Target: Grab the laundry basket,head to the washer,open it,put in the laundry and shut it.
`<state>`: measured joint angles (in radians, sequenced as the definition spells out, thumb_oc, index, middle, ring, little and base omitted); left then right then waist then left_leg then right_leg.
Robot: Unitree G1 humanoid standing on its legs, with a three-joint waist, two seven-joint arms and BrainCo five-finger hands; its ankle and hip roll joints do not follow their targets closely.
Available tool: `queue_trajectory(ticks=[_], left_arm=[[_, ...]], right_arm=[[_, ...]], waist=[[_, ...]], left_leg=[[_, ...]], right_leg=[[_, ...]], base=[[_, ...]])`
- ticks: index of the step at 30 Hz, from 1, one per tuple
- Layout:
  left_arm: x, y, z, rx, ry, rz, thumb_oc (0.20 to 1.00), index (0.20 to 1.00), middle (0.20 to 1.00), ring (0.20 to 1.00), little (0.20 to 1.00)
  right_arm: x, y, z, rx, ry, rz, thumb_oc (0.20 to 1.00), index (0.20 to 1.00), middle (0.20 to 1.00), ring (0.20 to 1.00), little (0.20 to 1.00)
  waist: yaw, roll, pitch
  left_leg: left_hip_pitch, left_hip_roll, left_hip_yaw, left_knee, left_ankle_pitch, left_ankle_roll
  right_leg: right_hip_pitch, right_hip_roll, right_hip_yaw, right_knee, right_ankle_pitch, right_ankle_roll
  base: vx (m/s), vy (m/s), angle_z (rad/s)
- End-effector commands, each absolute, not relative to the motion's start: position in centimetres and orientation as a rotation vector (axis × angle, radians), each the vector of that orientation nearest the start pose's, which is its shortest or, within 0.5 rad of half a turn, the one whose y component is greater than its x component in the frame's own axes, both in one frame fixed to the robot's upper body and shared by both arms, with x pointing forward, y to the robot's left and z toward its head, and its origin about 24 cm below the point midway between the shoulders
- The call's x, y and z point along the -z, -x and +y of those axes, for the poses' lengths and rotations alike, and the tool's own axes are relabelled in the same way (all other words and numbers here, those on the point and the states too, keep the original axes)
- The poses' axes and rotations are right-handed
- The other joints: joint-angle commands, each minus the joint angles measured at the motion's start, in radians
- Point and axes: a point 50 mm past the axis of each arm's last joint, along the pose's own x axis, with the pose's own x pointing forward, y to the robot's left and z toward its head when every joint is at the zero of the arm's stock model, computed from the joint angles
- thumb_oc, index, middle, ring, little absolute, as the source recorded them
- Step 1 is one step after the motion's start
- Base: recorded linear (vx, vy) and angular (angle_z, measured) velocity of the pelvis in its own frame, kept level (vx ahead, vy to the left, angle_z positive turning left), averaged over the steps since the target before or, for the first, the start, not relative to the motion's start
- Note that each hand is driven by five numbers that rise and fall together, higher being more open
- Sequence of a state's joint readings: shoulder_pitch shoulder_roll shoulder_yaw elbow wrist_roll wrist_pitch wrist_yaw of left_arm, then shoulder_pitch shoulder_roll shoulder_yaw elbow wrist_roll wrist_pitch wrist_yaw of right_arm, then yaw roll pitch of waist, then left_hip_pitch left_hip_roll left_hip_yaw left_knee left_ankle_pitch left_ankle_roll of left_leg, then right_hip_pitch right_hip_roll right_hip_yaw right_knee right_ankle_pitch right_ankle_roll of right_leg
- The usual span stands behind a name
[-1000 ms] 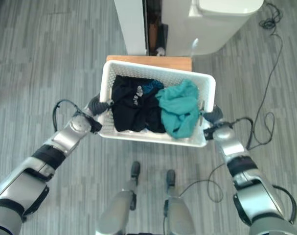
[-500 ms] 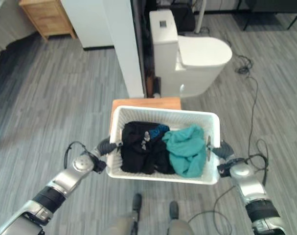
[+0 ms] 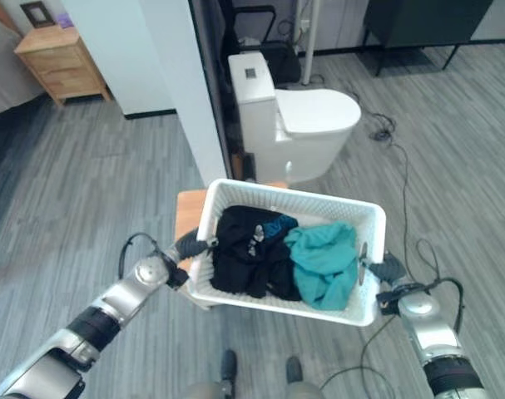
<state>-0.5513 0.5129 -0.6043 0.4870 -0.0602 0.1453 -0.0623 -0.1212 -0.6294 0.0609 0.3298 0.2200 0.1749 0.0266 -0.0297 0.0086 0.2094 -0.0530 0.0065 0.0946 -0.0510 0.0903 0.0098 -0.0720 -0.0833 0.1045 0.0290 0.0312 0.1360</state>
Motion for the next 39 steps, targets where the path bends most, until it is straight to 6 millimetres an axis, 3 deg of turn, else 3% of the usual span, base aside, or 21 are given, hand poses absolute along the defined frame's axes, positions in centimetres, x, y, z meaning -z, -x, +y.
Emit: queue_trajectory(ticks=[1,4,5,7,9,10,13,16,17,18,19,20,21,22,23,26,39], left_arm=[[-8.5,-35.7,13.4,0.425,-0.756,0.031,0.2,0.2,0.2,0.2,0.2],[-9.0,-36.0,14.2,0.406,-0.788,0.036,0.2,0.2,0.2,0.2,0.2],[-9.0,-36.0,14.4,0.411,-0.79,0.043,0.2,0.2,0.2,0.2,0.2],[-8.8,-35.8,14.9,0.409,-0.78,0.059,0.2,0.2,0.2,0.2,0.2],[-8.6,-35.6,15.2,0.41,-0.774,0.069,0.2,0.2,0.2,0.2,0.2],[-8.5,-35.3,16.1,0.391,-0.752,0.079,0.2,0.2,0.2,0.2,0.2],[-8.2,-34.8,17.6,0.348,-0.7,0.092,0.2,0.2,0.2,0.2,0.2],[-7.9,-34.4,19.1,0.296,-0.667,0.105,0.2,0.2,0.2,0.2,0.2],[-7.7,-34.3,19.5,0.276,-0.653,0.113,0.2,0.2,0.2,0.2,0.2],[-7.7,-34.3,19.5,0.276,-0.652,0.113,0.2,0.2,0.2,0.2,0.2],[-7.8,-34.4,19.3,0.276,-0.655,0.107,0.2,0.2,0.2,0.2,0.2],[-7.6,-34.5,19.2,0.273,-0.658,0.109,0.2,0.2,0.2,0.2,0.2],[-7.6,-34.6,18.8,0.282,-0.665,0.107,0.2,0.2,0.2,0.2,0.2],[-7.6,-34.6,18.8,0.282,-0.665,0.107,0.2,0.2,0.2,0.2,0.2],[-7.7,-34.7,18.2,0.299,-0.672,0.097,0.2,0.2,0.2,0.2,0.2],[-8.0,-35.1,17.1,0.313,-0.678,0.08,0.2,0.2,0.2,0.2,0.2],[-7.8,-34.9,16.8,0.352,-0.692,0.086,0.2,0.2,0.2,0.2,0.2]], right_arm=[[-8.1,-28.5,-29.2,0.088,0.426,0.149,0.2,0.2,0.2,0.2,0.2],[-8.4,-28.8,-28.5,0.059,0.449,0.133,0.2,0.2,0.2,0.2,0.2],[-8.3,-28.6,-28.4,0.053,0.454,0.139,0.2,0.2,0.2,0.2,0.2],[-7.8,-28.3,-28.4,0.042,0.458,0.157,0.2,0.2,0.2,0.2,0.2],[-7.6,-28.1,-28.6,0.051,0.456,0.166,0.2,0.2,0.2,0.2,0.2],[-7.3,-28.0,-29.1,0.074,0.454,0.18,0.2,0.2,0.2,0.2,0.2],[-6.9,-28.3,-28.9,0.067,0.462,0.197,0.2,0.2,0.2,0.2,0.2],[-7.0,-28.5,-28.9,0.064,0.471,0.2,0.2,0.2,0.2,0.2,0.2],[-7.1,-28.6,-28.8,0.054,0.47,0.191,0.2,0.2,0.2,0.2,0.2],[-7.1,-28.6,-28.8,0.054,0.47,0.191,0.2,0.2,0.2,0.2,0.2],[-7.2,-28.5,-28.9,0.053,0.464,0.188,0.2,0.2,0.2,0.2,0.2],[-7.3,-28.7,-28.8,0.043,0.464,0.182,0.2,0.2,0.2,0.2,0.2],[-7.4,-28.9,-28.9,0.033,0.447,0.187,0.2,0.2,0.2,0.2,0.2],[-7.4,-28.9,-28.9,0.033,0.447,0.187,0.2,0.2,0.2,0.2,0.2],[-7.6,-28.9,-29.5,0.058,0.438,0.184,0.2,0.2,0.2,0.2,0.2],[-7.1,-28.0,-30.3,0.087,0.407,0.204,0.2,0.2,0.2,0.2,0.2],[-6.7,-26.5,-32.0,0.103,0.396,0.239,0.2,0.2,0.2,0.2,0.2]], waist=[[-0.023,-0.038,-0.014],[0.006,-0.018,-0.01],[0.008,-0.016,-0.015],[0.016,-0.016,-0.035],[0.023,-0.021,-0.047],[0.044,-0.034,-0.068],[0.103,-0.053,-0.095],[0.118,-0.061,-0.105],[0.123,-0.065,-0.097],[0.122,-0.064,-0.097],[0.125,-0.065,-0.09],[0.137,-0.068,-0.075],[0.139,-0.07,-0.059],[0.138,-0.069,-0.06],[0.126,-0.069,-0.048],[0.095,-0.068,-0.052],[0.059,-0.053,-0.064]], left_leg=[[-0.035,0.011,0.08,0.213,-0.243,0.029],[-0.037,0.045,0.183,0.213,-0.234,0.039],[-0.039,0.053,0.214,0.216,-0.228,0.044],[-0.025,0.057,0.25,0.199,-0.244,0.047],[-0.028,0.059,0.274,0.19,-0.236,0.049],[-0.037,0.066,0.32,0.185,-0.224,0.046],[-0.057,0.087,0.386,0.172,-0.2,0.029],[-0.064,0.115,0.418,0.145,-0.158,0.002],[-0.082,0.11,0.352,0.133,-0.124,-0.023],[-0.082,0.111,0.351,0.13,-0.12,-0.026],[-0.097,0.1,0.277,0.121,-0.102,-0.042],[-0.12,0.086,0.177,0.114,-0.073,-0.048],[-0.129,0.04,-0.049,0.1,-0.085,-0.052],[-0.13,0.04,-0.05,0.1,-0.084,-0.052],[-0.133,0.027,-0.114,0.117,-0.084,-0.055],[-0.13,0.035,-0.106,0.117,-0.073,-0.047],[-0.047,0.071,-0.079,0.096,-0.064,-0.054]], right_leg=[[-0.144,-0.145,-0.014,0.041,0.15,0.082],[-0.12,-0.193,-0.236,0.111,0.056,0.046],[-0.104,-0.199,-0.281,0.158,0.025,0.036],[-0.074,-0.196,-0.306,0.234,-0.035,0.038],[-0.056,-0.187,-0.32,0.247,-0.062,0.033],[0.004,-0.18,-0.357,0.223,-0.089,0.032],[0.08,-0.197,-0.426,0.122,-0.075,0.038],[0.086,-0.181,-0.415,0.042,-0.062,0.039],[0.08,-0.153,-0.374,0.017,-0.074,0.032],[0.08,-0.152,-0.374,0.017,-0.075,0.03],[0.075,-0.14,-0.369,0.019,-0.085,0.022],[0.057,-0.127,-0.365,0.019,-0.073,0.008],[0.04,-0.105,-0.337,0.028,-0.077,-0.009],[0.04,-0.105,-0.339,0.028,-0.077,-0.009],[0.033,-0.086,-0.315,0.038,-0.083,-0.022],[0.037,-0.047,-0.3,0.051,-0.102,-0.044],[0.081,0.009,-0.26,0.035,-0.123,-0.068]], base=[[-0.26,0.11,-1.8],[-0.21,0.121,-1.65],[-0.1,0.121,-1.38],[-0.09,0.085,-1.38],[-0.13,-0.015,-1.05],[-0.17,-0.09,-0.9],[-0.19,-0.153,-1.15],[-0.14,-0.215,-1.25],[-0.1,-0.186,-1.01],[-0.06,-0.176,-0.83],[-0.14,-0.152,-0.66],[-0.16,-0.247,-0.57],[-0.14,-0.185,-0.44],[-0.03,-0.179,-0.24],[-0.01,-0.077,-0.17],[0.0,-0.069,0.15],[0.03,-0.064,-0.09]])
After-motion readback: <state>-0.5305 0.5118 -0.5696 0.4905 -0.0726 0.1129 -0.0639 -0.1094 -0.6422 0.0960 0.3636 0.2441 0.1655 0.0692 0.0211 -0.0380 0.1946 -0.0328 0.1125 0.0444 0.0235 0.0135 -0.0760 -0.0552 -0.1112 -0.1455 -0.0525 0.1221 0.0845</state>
